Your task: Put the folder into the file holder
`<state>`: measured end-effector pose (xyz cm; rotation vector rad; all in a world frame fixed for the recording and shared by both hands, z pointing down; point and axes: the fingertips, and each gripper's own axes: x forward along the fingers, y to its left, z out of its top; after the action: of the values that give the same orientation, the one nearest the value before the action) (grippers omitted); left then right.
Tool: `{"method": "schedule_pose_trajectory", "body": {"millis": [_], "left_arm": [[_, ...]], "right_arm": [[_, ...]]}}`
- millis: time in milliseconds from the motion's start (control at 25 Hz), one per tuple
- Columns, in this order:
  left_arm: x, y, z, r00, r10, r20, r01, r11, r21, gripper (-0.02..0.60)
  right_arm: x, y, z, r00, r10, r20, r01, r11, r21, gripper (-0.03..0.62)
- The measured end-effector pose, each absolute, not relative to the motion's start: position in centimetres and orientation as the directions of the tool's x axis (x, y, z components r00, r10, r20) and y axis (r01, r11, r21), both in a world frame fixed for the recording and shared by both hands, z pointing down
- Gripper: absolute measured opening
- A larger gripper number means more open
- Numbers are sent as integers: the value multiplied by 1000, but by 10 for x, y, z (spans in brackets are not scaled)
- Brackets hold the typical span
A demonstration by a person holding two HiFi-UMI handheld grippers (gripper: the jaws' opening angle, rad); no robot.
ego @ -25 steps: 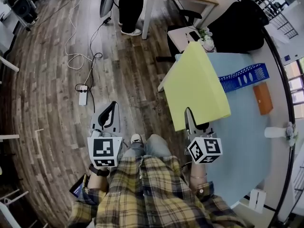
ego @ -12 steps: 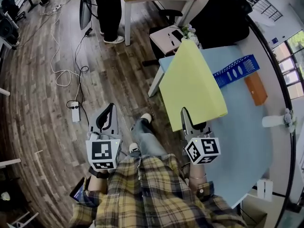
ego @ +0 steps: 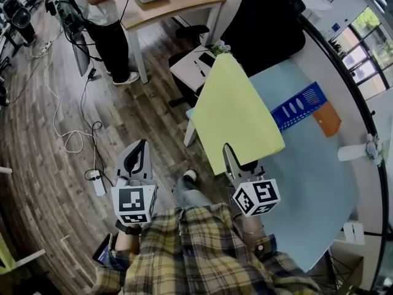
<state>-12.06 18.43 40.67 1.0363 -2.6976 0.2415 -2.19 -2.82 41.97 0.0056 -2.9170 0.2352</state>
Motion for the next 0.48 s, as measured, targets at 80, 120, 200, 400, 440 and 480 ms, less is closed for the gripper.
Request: {"method": "schedule_pose_trajectory", "body": {"millis": [80, 120, 200, 400, 440, 480], "left_arm": [[-138, 163, 405, -691, -665, 285, -706, 705, -66, -8], [-146, 152, 404, -678, -677, 287, -719, 692, -67, -9], [-159, 133, 405, -654, -698, 291, -742, 667, -70, -8], [-185, 87, 401, -598, -748, 287, -792, 606, -73, -9], [-190, 78, 399, -584, -759, 286, -804, 590, -76, -9], [-194, 69, 397, -571, -770, 285, -815, 574, -81, -9]], "right_arm": [[-34, -42, 417, -977, -11, 215, -49, 984, -169, 158], [-40, -49, 417, -976, -23, 215, -62, 983, -173, 158], [-50, -61, 415, -976, -45, 213, -84, 981, -178, 158], [-66, -86, 414, -975, -85, 206, -128, 970, -206, 158], [-68, -92, 414, -974, -97, 204, -142, 965, -218, 158], [-71, -97, 414, -973, -108, 202, -155, 961, -229, 158]]}}
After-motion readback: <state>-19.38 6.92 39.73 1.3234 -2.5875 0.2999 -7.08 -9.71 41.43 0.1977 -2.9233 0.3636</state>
